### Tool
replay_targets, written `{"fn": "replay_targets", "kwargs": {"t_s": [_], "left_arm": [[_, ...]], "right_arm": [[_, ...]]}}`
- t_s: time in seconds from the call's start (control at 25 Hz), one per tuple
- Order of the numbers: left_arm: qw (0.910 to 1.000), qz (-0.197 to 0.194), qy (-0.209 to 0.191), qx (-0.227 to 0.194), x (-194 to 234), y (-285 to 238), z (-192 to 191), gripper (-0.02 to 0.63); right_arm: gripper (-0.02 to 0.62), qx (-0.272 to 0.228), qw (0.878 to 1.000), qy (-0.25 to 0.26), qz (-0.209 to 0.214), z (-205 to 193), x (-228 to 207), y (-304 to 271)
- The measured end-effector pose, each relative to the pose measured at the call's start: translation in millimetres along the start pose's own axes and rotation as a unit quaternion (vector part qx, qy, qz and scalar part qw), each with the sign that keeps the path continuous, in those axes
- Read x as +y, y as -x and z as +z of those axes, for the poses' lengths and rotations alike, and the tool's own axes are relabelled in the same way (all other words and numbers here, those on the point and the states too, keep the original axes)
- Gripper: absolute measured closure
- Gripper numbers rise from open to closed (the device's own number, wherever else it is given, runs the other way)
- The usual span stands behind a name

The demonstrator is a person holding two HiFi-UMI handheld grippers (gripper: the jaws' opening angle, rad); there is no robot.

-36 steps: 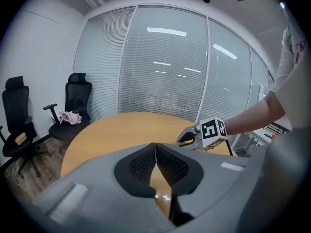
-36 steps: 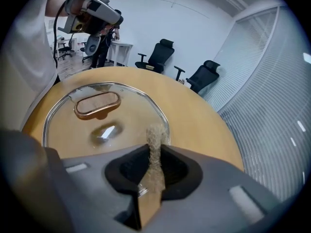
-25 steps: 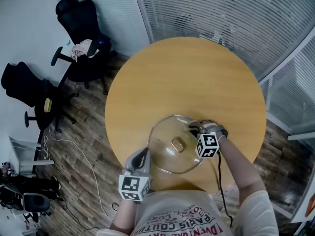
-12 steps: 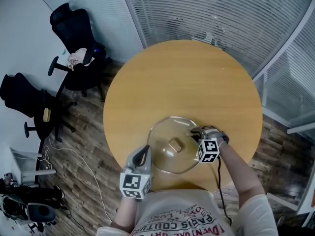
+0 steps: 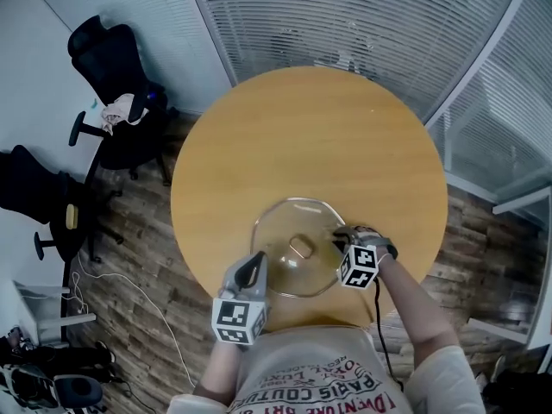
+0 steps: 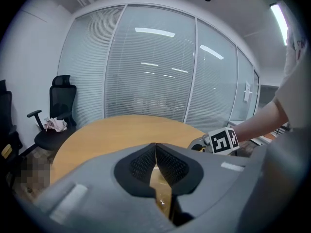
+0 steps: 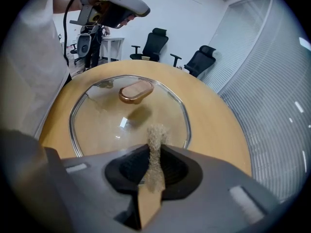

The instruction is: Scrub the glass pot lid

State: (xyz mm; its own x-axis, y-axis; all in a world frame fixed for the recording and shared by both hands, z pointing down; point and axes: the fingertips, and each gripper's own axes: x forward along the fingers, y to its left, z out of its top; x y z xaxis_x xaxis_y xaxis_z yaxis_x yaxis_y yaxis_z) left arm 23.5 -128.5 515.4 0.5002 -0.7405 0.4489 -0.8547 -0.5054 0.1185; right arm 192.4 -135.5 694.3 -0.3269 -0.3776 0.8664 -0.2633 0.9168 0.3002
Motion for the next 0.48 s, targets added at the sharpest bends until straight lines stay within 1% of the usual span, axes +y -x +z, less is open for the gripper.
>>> {"fn": "replay_targets", "kwargs": {"t_s": [0.28, 0.48], "left_arm": [[0.9994, -0.033, -0.012, -0.004, 0, 9, 3, 0.598], [0.9984, -0.054, -0.019, -0.001, 6, 14, -2, 0.598]], "right_arm": [[0.531, 0.037, 0.997, -0.069, -0.006, -1, 26, 17], [0.531, 0.056, 0.990, -0.127, -0.019, -3, 47, 22]]}}
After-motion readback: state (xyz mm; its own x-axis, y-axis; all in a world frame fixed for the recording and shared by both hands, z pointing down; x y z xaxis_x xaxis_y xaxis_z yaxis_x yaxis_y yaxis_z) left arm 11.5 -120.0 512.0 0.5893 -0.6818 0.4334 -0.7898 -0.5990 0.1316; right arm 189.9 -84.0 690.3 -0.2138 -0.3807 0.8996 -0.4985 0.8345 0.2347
